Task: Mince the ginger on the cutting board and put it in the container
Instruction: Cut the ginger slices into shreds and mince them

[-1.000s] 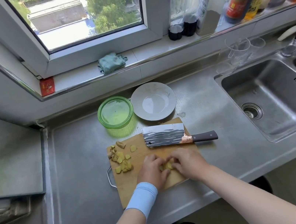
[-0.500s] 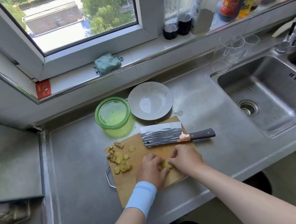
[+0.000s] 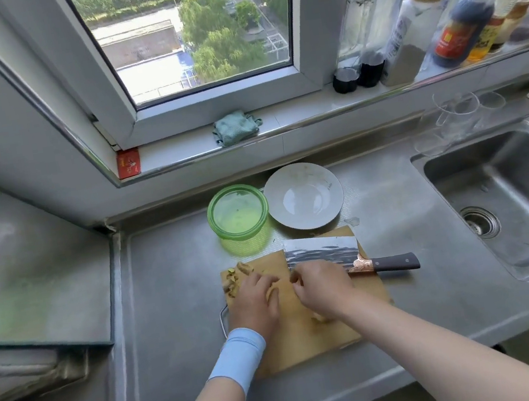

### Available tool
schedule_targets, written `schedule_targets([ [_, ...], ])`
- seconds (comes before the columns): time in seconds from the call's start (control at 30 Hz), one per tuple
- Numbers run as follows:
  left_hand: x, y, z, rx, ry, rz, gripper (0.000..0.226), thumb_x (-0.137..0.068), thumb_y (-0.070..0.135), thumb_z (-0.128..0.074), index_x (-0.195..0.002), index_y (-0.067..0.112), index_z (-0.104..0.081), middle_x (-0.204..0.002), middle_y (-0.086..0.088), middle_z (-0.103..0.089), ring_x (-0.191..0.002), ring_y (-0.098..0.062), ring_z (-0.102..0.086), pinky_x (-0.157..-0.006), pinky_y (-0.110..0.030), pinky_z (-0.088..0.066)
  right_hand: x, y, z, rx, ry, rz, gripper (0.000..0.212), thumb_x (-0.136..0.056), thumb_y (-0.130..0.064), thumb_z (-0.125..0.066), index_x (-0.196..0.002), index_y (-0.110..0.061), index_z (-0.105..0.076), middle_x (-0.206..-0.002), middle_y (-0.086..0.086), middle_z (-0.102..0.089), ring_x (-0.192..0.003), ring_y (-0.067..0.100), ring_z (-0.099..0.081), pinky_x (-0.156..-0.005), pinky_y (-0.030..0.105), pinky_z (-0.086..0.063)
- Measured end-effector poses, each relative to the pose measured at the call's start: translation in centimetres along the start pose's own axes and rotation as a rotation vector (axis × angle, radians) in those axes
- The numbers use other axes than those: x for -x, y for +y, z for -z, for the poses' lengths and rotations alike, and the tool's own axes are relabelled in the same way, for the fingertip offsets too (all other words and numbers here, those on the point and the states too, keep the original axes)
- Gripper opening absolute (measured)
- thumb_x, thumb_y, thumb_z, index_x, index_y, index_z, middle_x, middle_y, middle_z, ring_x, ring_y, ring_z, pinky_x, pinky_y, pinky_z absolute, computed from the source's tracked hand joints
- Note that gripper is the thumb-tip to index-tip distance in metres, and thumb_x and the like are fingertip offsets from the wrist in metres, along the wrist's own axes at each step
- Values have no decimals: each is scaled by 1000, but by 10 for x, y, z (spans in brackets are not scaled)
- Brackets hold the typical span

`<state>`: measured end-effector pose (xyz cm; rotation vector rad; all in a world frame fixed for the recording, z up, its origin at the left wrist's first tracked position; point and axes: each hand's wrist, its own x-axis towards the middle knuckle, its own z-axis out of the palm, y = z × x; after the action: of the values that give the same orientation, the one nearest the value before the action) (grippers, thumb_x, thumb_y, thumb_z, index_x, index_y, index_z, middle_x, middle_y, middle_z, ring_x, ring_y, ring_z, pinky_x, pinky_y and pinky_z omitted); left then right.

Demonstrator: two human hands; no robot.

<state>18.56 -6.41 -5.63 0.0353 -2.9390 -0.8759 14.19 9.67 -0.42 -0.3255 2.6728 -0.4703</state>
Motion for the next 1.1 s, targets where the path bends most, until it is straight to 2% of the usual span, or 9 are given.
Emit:
schedule_targets([
  [0.13,-7,-39,33,-8,19,274,11,-87,17,-64,-96,22,-68,-97,3,-64,-97,-22,-57,-74,-30,-44,-29,-46,-13,31,-65,116,28,-98,-29,-53,-123,-28,-65,-120,4,-69,-114,27,-62,-91,35,-49],
  [0.27,-2,-64,43,5,-75,390,9,-87,36,-66,-95,32,-64,-93,11,-62,-92,-15,-57,-70,-27,-44,-47,-76,-35,166,-105,167,26,-95,-19,-54,-120,-20,-63,-118,5,-68,-109,28,-64,-84,34,-51],
  [0.37,0,-71,39,18,-141,383,17,-86,42,-67,-101,34,-66,-97,10,-62,-94,-14,-59,-75,-28,-49,-53,-81,-47,220,-102,177,30,-92,-19,-55,-122,-25,-59,-116,0,-68,-102,25,-67,-83,36,-55],
  [0.5,1,-70,36,46,-143,358,20,-89,41,-66,-108,38,-69,-107,12,-63,-100,-13,-59,-80,-29,-51,-57,-81,-48,159,-128,160,39,-93,-20,-55,-131,-26,-56,-125,1,-65,-106,26,-65,-86,37,-54],
  [0.7,2,-75,34,66,-129,323,18,-90,38,-65,-107,35,-69,-106,10,-63,-100,-13,-58,-77,-25,-48,-67,-81,-46,121,-122,123,38,-92,-24,-58,-130,-25,-56,-120,5,-56,-107,30,-61,-89,40,-50],
  [0.8,3,-75,35,107,-123,316,17,-90,37,-65,-106,34,-69,-104,11,-63,-98,-12,-59,-77,-25,-48,-64,-82,-49,106,-146,109,53,-93,-24,-59,-144,-25,-46,-127,5,-54,-112,31,-60,-92,40,-49],
  [0.97,4,-75,34,130,-104,317,18,-89,37,-67,-106,34,-69,-101,12,-64,-94,-12,-59,-74,-22,-45,-67,-83,-45,142,-179,111,30,-92,-27,-63,-122,-25,-59,-125,4,-52,-106,30,-62,-87,39,-51],
  [1.1,3,-73,33,144,-97,324,20,-88,33,-69,-107,33,-69,-100,12,-66,-94,-13,-59,-75,-22,-45,-67,-85,-45,141,-207,117,42,-91,-25,-62,-131,-24,-52,-133,3,-50,-111,30,-60,-90,41,-50],
])
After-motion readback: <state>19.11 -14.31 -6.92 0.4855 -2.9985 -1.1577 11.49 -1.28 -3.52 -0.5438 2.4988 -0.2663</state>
